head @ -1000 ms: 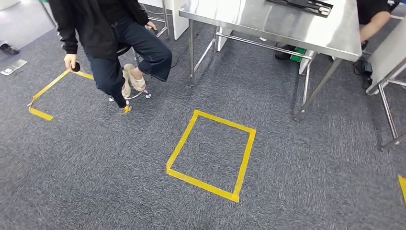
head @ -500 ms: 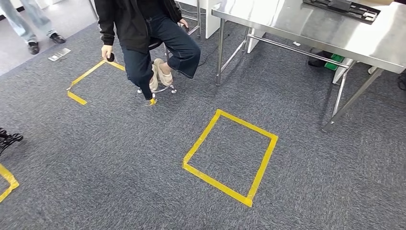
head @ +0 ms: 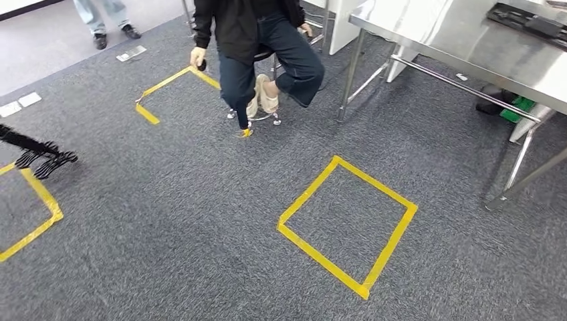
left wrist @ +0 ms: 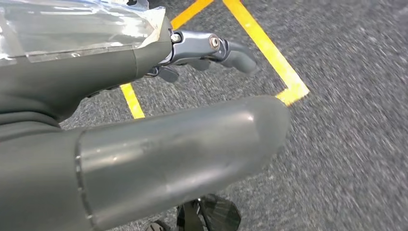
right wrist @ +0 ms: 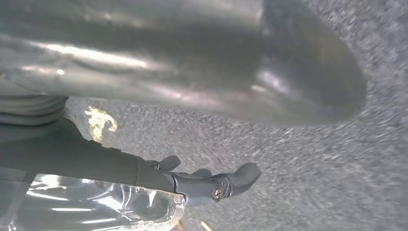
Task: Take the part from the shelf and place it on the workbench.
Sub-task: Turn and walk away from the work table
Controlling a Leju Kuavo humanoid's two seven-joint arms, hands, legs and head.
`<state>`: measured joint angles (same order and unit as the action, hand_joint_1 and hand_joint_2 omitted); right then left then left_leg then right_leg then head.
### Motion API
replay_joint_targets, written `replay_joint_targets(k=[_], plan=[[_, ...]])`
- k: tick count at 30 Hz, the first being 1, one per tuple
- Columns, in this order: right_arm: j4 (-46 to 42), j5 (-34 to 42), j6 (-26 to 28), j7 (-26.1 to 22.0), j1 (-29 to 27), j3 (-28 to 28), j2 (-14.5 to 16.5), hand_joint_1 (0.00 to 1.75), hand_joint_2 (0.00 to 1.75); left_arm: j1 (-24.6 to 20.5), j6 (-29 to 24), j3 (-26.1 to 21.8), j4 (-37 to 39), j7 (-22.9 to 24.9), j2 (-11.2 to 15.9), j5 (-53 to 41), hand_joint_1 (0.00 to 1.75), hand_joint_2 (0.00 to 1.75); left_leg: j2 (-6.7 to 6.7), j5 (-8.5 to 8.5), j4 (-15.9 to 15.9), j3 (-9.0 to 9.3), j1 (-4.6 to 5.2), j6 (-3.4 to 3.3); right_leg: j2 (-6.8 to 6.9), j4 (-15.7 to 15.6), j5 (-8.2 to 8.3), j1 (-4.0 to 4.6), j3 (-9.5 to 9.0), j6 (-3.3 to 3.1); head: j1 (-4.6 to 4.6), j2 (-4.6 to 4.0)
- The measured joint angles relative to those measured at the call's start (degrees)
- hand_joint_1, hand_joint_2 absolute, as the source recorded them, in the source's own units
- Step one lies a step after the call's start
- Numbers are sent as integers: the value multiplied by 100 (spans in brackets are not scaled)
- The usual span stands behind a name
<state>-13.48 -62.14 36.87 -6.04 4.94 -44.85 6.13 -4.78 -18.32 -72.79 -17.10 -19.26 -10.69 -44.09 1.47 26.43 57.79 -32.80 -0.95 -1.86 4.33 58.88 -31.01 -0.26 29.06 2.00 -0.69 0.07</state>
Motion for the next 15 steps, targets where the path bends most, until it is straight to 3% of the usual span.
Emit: replay_joint_targets(k=[2, 4, 5, 6, 7, 9, 11, 13, 15], plan=[[1, 2, 4, -1, -24, 0, 0, 0, 0, -7, 0, 1, -1, -9, 3, -2, 0, 0, -120, -49, -16, -46, -5, -67, -306, 684, -343, -21, 312, -34, -19, 0], [2, 5, 5, 0, -52, 0, -1, 0, 0, -7, 0, 1, -2, -14, 4, -5, 0, 0, -268, -82, -13, -97, 2, -84, -399, 1412, -610, -30, 647, -36, -25, 0], [2, 7, 6, 1, -60, 0, -2, 0, 0, -3, 0, 1, -2, -15, 4, -7, 0, 0, -346, -97, -11, -112, 1, -79, -408, 1511, -613, -37, 692, -1, -25, 0], [2, 8, 6, 2, -63, 0, -3, 0, 0, 0, 0, 1, -1, -15, 4, -7, 0, 0, -426, -110, -10, -119, -3, -66, -420, 1359, -517, -47, 617, 53, -26, 0], [2, 8, 6, 3, -64, 0, -5, 0, 0, 1, 0, 2, -1, -15, 4, -7, 0, 0, -506, -123, -8, -121, -9, -48, -460, 985, -346, -62, 437, 110, -27, 0], [2, 3, 6, 3, -63, 0, -8, 0, 0, 0, -1, 3, -1, -15, 3, -8, 0, 0, -646, -152, 0, -133, -7, 4, -702, 128, -22, -88, 46, 159, -35, 0], [2, -3, 7, 3, -62, 0, -8, 0, 0, 3, -3, 3, 0, -14, 4, -8, 0, 0, -748, -188, -5, -161, 10, 74, -840, -214, 97, -73, -89, 114, -37, 0], [2, -14, 7, 3, -56, -1, -5, 0, 0, 14, -11, 2, 1, -12, 8, -6, 0, 0, -840, -229, -23, -189, 5, 153, -725, -211, 134, -65, -94, 37, -32, 0], [2, -49, 7, 3, -43, -2, -3, 0, 0, 22, -30, 1, 1, 3, 15, 6, 0, 0, -703, -119, 126, -281, 7, 202, -592, -235, 182, -101, -107, -69, -20, 0]])
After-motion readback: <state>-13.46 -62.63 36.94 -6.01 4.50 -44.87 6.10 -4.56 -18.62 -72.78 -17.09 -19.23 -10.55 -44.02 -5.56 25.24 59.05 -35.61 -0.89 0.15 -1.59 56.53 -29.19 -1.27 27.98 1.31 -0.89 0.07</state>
